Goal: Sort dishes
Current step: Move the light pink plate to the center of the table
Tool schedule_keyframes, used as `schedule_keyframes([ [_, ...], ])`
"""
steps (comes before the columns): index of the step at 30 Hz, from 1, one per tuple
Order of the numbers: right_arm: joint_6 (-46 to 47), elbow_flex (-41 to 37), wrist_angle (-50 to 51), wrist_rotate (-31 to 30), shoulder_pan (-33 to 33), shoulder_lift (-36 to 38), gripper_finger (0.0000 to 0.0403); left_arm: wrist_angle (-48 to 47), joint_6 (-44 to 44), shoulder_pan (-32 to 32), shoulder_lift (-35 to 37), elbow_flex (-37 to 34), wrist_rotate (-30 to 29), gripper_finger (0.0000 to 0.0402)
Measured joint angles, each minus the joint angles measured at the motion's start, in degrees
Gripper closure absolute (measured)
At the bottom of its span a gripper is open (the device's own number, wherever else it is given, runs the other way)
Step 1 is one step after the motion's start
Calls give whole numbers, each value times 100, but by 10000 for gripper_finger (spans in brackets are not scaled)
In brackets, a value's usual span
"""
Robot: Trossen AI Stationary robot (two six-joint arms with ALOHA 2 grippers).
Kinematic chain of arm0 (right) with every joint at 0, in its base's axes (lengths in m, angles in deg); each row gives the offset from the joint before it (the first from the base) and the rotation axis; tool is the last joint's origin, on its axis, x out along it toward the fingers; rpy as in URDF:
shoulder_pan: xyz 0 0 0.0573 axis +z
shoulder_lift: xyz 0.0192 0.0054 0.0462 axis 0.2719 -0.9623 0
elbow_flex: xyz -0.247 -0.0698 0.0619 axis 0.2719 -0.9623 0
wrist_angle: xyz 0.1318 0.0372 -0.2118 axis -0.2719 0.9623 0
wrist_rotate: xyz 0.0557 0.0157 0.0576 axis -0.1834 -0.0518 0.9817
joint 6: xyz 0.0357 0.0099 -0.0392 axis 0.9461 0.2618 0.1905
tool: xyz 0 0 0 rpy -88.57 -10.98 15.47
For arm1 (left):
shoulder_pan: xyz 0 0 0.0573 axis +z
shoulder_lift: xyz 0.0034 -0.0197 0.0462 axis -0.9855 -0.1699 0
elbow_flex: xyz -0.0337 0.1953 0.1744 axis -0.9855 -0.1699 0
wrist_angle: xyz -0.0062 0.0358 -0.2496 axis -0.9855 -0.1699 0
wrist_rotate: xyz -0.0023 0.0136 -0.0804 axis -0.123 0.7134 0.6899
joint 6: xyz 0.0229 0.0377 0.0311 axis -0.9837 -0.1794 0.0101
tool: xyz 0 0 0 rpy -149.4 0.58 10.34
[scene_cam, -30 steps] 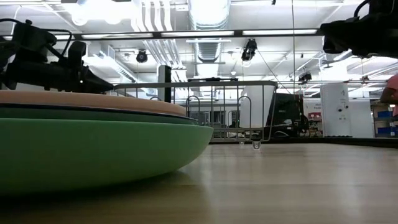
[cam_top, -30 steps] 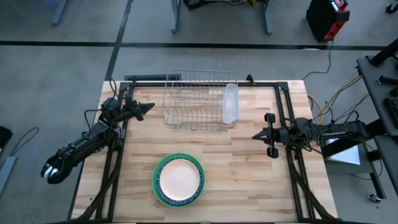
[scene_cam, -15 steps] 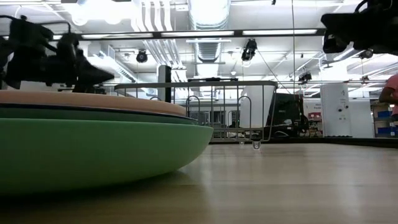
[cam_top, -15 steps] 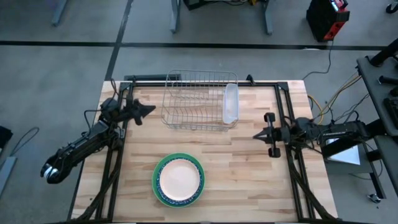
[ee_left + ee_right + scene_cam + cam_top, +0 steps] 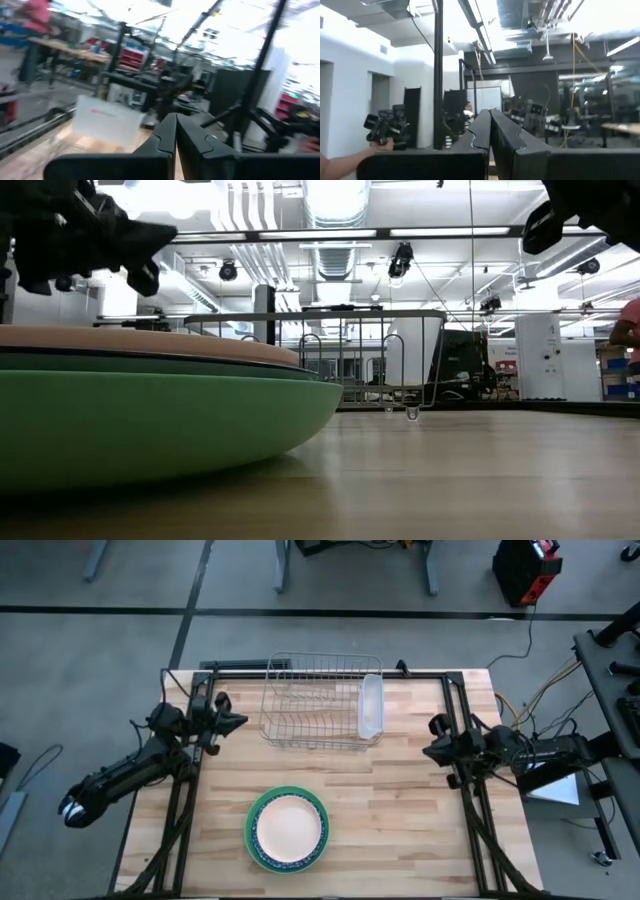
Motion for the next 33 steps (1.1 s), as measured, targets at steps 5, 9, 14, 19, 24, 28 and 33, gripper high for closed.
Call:
schedule_keyframes([
  [5,90,0,-38,2,0,-5,403,-172,-78,-666,104,73,-85,401],
  [9,-47,0,-58,-9,-3,-10,403,-197,-268,-1450,225,63,-650,401],
  [14,33,45,-132,-679,1,-37,403,-259,-550,-2480,205,63,-1385,402],
  [19,90,198,-117,-745,147,-573,403,-599,-920,-3531,59,61,-2085,401],
  [24,120,499,-176,-829,507,-1488,403,-905,-1443,-4786,-133,56,-3217,401],
  [28,347,862,-171,-1521,790,-2405,403,-1159,-1831,-5710,-299,54,-4171,401],
  [33,631,1425,-136,-1809,941,-3493,403,-1516,-1631,-6578,-519,52,-5294,401],
])
